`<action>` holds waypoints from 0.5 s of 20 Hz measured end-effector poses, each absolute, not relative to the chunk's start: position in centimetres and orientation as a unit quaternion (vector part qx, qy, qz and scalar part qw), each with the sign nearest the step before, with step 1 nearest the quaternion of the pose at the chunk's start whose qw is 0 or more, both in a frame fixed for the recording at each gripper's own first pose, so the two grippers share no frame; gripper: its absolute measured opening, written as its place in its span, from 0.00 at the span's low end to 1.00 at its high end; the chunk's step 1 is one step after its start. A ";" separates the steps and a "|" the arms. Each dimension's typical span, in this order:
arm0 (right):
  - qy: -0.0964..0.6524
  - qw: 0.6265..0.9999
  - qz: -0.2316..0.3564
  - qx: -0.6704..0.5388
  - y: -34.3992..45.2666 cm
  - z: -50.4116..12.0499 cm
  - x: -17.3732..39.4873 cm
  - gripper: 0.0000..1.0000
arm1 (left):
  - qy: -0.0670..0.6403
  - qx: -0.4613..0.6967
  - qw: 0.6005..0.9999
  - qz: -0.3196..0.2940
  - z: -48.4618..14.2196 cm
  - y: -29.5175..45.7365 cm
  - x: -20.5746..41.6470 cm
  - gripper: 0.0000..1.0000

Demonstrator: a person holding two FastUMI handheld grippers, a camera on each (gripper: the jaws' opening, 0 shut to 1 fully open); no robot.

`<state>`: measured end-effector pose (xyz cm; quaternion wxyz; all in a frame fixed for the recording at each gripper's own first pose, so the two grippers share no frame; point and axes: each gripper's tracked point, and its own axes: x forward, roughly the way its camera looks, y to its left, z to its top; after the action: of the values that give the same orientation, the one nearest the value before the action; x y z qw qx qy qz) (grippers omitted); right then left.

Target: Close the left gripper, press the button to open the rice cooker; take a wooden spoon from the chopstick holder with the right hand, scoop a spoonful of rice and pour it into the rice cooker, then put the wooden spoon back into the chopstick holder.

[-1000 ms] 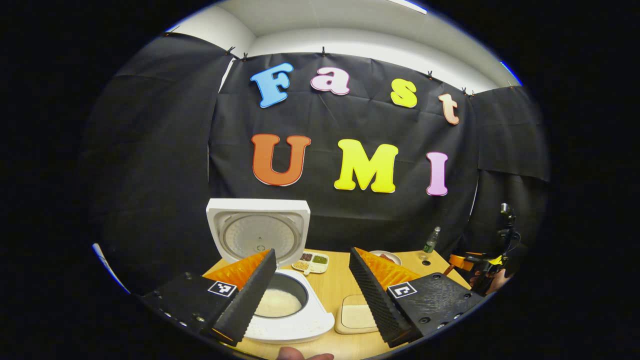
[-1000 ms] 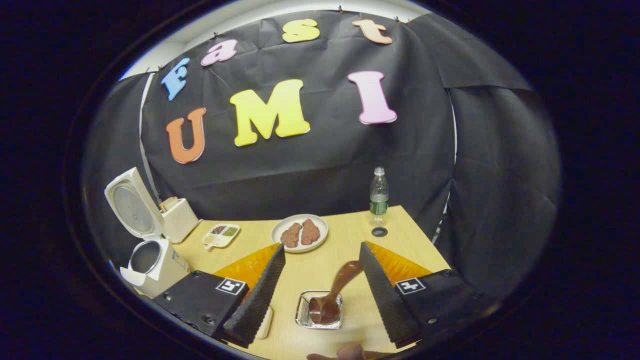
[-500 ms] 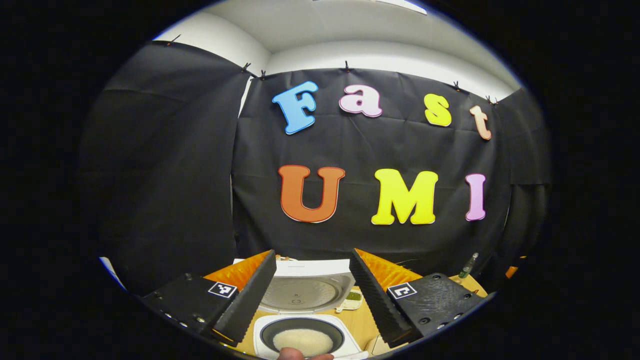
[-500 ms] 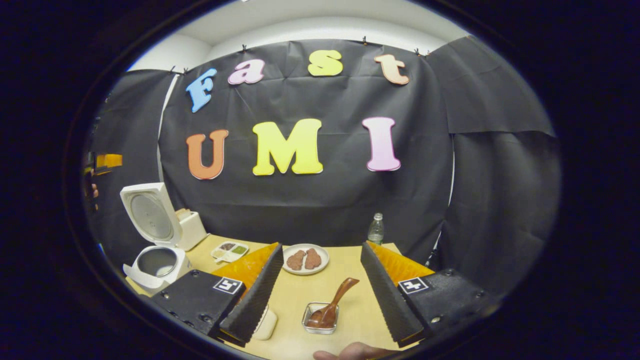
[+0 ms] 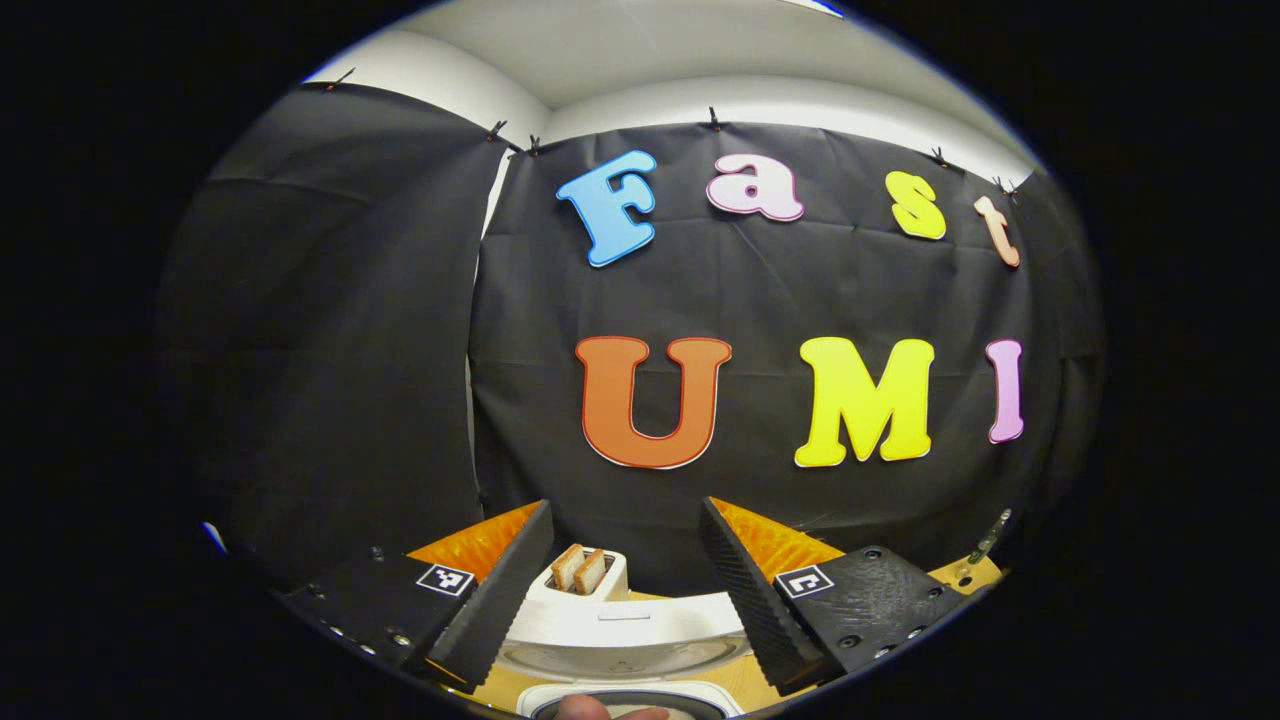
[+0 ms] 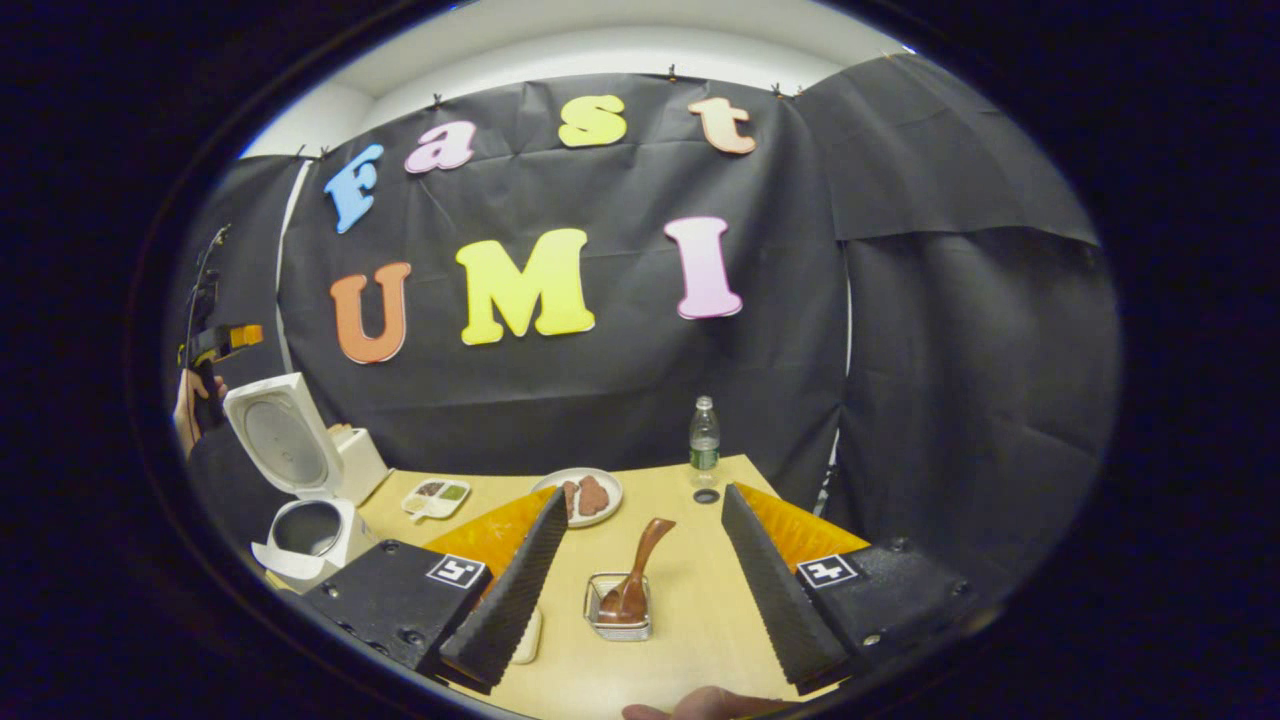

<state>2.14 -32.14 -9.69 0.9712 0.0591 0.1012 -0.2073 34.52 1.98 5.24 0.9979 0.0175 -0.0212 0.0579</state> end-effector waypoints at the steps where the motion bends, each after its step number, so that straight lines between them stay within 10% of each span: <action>1: 0.100 0.970 -0.214 0.062 -32.5 -9.7 2.1 0.98 | -0.016 0.015 0.998 0.061 5.0 2.1 35.2 0.94; 10: 0.101 0.971 -0.207 0.064 -31.4 -9.6 3.5 0.98 | 0.146 -0.015 0.986 0.077 -2.6 2.5 37.2 0.94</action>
<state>3.53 -31.44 -9.63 0.9709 0.0645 0.1009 -0.2073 37.21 2.53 -2.60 0.9862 -0.0153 0.1455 0.0769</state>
